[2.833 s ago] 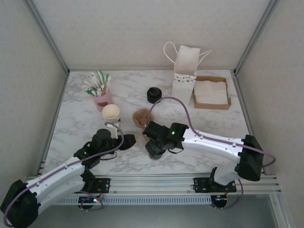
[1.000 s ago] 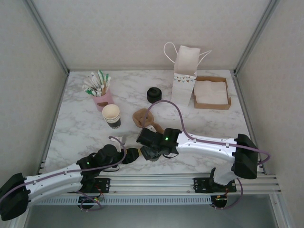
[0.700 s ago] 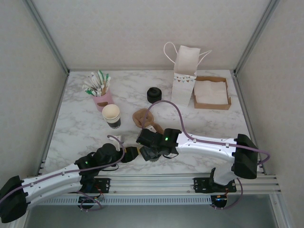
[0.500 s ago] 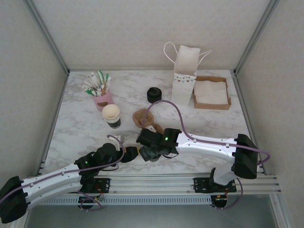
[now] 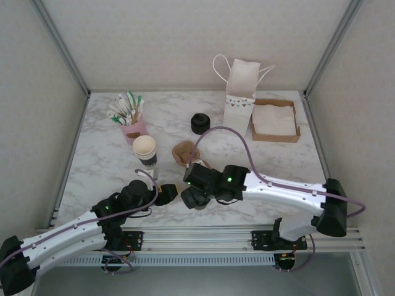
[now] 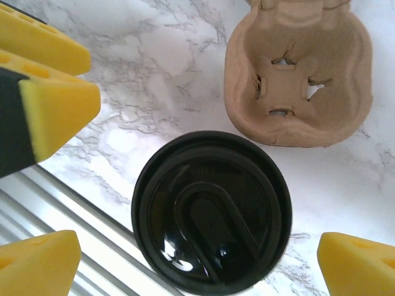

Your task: Pack the takeout coffee

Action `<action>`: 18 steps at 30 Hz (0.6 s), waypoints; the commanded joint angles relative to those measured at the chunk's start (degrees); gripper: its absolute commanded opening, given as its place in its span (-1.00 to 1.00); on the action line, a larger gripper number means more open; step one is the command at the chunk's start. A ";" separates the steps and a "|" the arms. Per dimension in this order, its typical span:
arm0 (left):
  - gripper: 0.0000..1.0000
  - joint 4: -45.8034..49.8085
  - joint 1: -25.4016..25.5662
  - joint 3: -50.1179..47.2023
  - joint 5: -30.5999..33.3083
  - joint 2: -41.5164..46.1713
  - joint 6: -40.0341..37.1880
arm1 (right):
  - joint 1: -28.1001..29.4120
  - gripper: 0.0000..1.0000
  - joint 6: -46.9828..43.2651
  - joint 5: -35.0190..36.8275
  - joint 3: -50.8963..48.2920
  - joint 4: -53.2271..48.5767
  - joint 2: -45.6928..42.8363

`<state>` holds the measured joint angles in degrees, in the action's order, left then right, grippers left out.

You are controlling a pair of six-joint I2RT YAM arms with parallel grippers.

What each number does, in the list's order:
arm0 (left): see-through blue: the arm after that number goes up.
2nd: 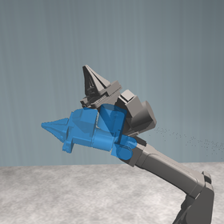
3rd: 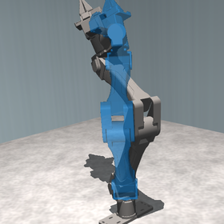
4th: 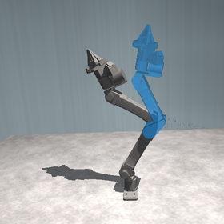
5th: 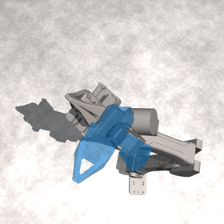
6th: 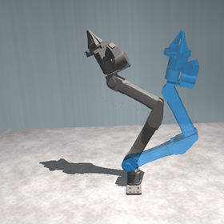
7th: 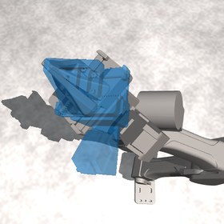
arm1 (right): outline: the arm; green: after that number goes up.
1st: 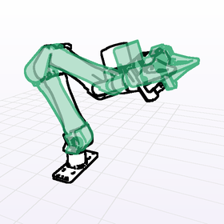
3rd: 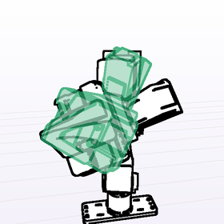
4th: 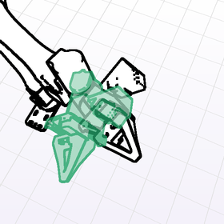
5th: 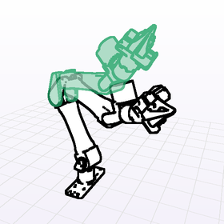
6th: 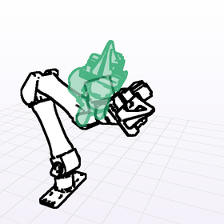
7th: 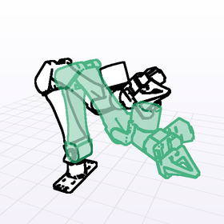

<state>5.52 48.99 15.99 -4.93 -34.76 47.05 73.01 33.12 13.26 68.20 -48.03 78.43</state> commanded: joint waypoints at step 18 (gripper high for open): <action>0.46 1.51 -2.77 15.77 -9.08 -15.30 -10.13 | -7.81 0.42 13.12 -16.89 -30.24 17.95 -30.68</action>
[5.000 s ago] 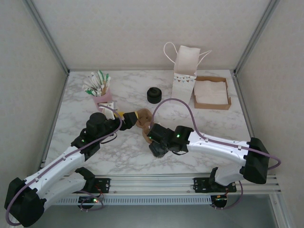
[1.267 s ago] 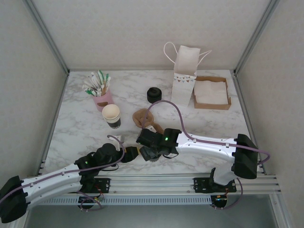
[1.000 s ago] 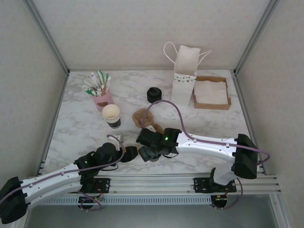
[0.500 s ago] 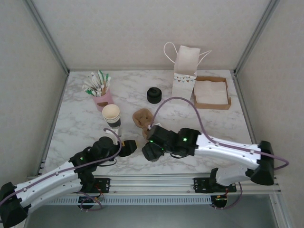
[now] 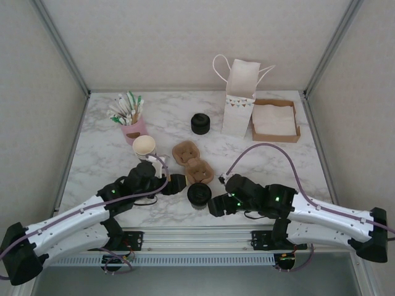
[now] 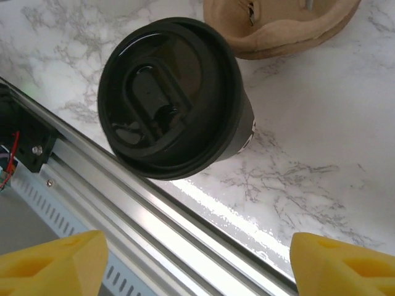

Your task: Pack the takeout coffee

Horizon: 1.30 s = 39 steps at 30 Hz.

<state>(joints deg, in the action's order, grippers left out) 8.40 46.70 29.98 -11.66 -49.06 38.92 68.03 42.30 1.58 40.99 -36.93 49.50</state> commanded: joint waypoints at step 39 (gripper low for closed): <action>0.43 -8.40 0.41 -2.88 -8.64 -6.14 0.63 | -17.60 -0.20 5.40 -20.95 -13.91 23.93 6.21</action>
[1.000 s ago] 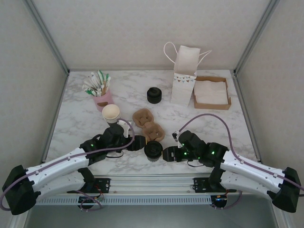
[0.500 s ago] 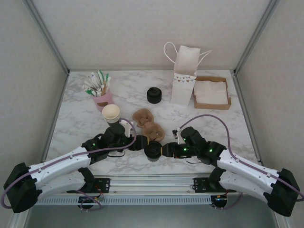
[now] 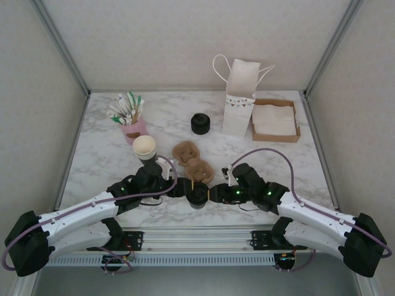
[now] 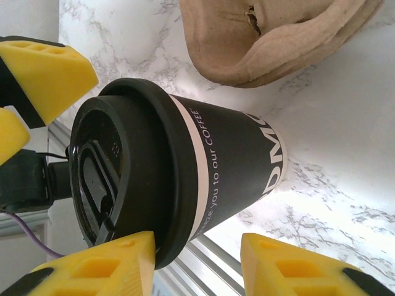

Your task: Pack the takeout coffee

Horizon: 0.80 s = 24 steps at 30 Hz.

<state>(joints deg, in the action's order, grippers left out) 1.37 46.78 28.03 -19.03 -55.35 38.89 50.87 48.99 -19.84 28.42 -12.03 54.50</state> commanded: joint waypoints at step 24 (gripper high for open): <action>0.43 0.73 0.94 -3.77 2.14 6.14 2.49 | -1.26 -0.18 -10.07 4.03 6.57 -7.61 8.64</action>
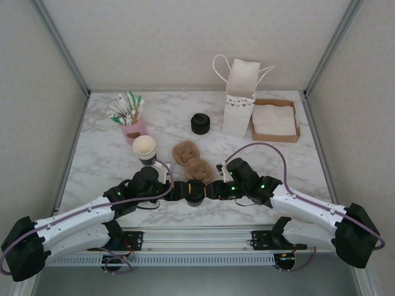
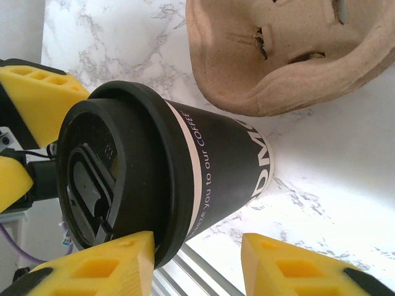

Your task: Pack the takeout coffee

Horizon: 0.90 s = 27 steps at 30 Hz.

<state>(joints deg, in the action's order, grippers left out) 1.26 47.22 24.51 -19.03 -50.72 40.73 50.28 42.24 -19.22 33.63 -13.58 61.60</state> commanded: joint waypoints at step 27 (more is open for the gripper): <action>0.08 -4.46 -4.59 -5.82 -5.64 0.96 3.04 | -2.72 -0.02 -1.64 -1.96 0.18 -7.44 -7.26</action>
<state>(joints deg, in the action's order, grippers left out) -0.45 43.31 19.64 -21.74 -48.97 43.35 47.88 38.24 -18.74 36.49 -22.72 55.18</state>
